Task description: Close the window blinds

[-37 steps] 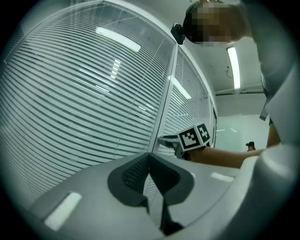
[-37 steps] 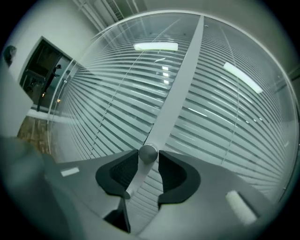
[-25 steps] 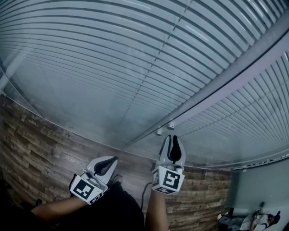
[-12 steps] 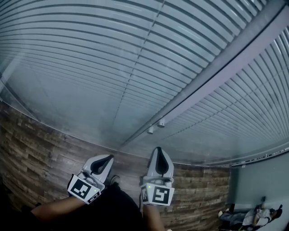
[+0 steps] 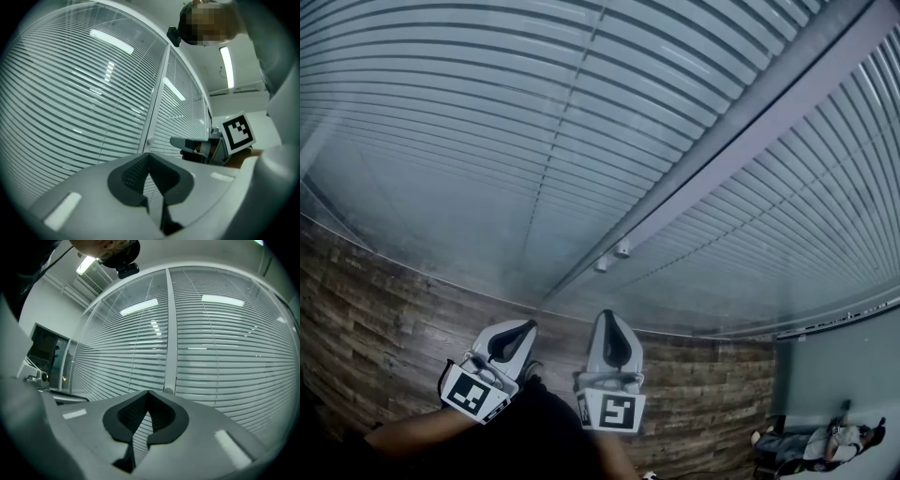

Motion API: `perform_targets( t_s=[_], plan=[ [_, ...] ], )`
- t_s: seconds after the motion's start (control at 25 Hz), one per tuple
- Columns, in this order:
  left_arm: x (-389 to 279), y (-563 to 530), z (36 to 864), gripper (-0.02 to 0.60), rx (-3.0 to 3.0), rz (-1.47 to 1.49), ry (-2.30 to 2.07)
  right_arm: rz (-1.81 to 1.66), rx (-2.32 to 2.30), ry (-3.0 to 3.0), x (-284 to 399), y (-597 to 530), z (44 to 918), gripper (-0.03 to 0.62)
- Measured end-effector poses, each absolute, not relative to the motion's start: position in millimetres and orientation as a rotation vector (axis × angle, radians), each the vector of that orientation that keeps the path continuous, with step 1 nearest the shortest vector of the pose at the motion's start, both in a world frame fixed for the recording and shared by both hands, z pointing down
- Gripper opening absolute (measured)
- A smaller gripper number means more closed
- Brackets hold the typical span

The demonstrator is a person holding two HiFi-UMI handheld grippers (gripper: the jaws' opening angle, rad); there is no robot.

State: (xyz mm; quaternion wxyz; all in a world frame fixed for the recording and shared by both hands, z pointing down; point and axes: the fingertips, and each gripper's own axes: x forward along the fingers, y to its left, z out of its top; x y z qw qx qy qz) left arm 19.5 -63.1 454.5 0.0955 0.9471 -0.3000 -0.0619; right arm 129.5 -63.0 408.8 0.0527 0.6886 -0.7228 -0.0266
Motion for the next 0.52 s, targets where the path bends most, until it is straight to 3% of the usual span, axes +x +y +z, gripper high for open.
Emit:
perform_targets(
  t_s=[0.52],
  plan=[
    [17,-55,457,-0.002,2.846,-0.166,-0.882,-0.047,2.062,-2.226,116,-61,419,0.000]
  ],
)
